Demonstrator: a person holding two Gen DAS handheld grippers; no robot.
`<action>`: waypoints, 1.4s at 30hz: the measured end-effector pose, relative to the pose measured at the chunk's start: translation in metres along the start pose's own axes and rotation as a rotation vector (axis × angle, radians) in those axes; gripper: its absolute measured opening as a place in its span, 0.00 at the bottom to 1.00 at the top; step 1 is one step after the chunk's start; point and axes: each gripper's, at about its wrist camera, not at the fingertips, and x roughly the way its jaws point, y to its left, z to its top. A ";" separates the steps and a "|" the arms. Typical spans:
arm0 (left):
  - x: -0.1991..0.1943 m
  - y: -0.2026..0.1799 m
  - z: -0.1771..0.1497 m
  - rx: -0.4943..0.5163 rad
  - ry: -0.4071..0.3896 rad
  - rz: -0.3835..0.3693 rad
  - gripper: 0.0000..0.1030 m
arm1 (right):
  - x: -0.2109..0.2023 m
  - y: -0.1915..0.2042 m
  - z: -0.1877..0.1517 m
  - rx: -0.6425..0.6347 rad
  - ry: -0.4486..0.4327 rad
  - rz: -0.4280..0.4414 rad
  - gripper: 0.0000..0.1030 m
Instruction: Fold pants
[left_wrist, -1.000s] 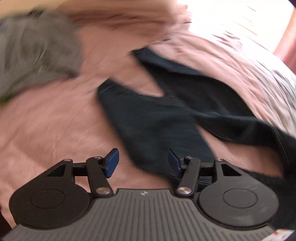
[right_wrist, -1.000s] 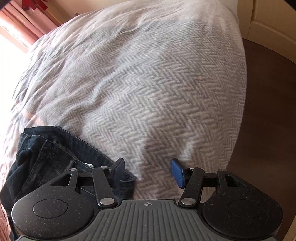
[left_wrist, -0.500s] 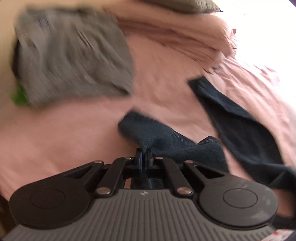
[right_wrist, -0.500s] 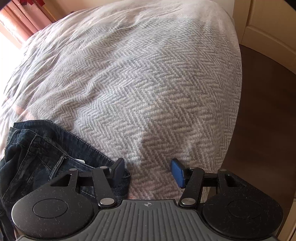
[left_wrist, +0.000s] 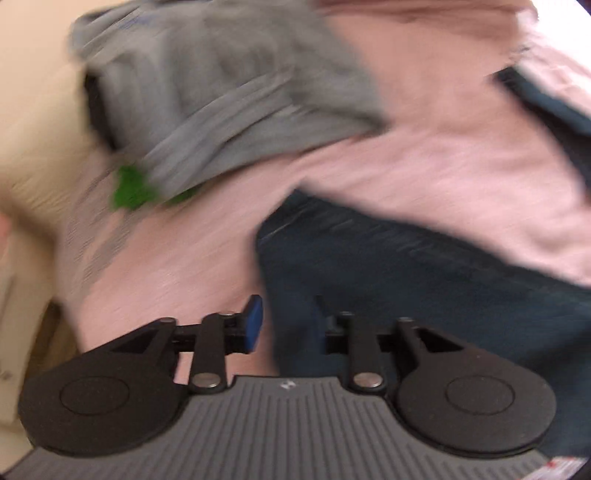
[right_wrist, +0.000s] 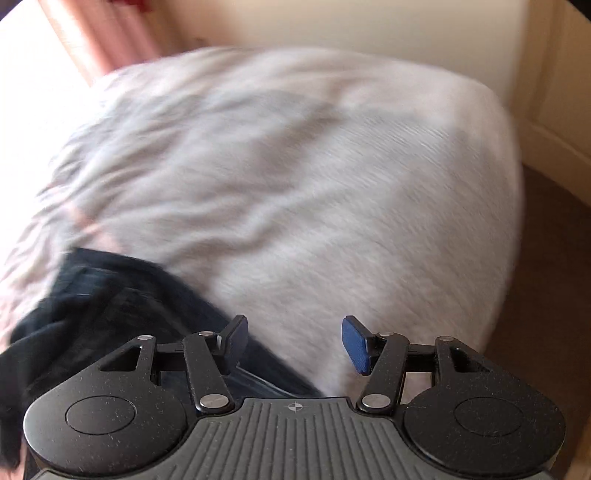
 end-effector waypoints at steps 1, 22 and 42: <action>-0.004 -0.012 0.004 0.014 -0.011 -0.044 0.32 | 0.005 0.015 0.008 -0.061 0.001 0.064 0.52; -0.049 -0.195 0.036 0.041 -0.043 -0.295 0.41 | 0.222 0.176 0.128 -0.524 0.652 0.753 0.31; -0.085 -0.280 0.023 0.098 -0.041 -0.377 0.43 | 0.176 0.034 0.150 -0.210 0.111 0.319 0.35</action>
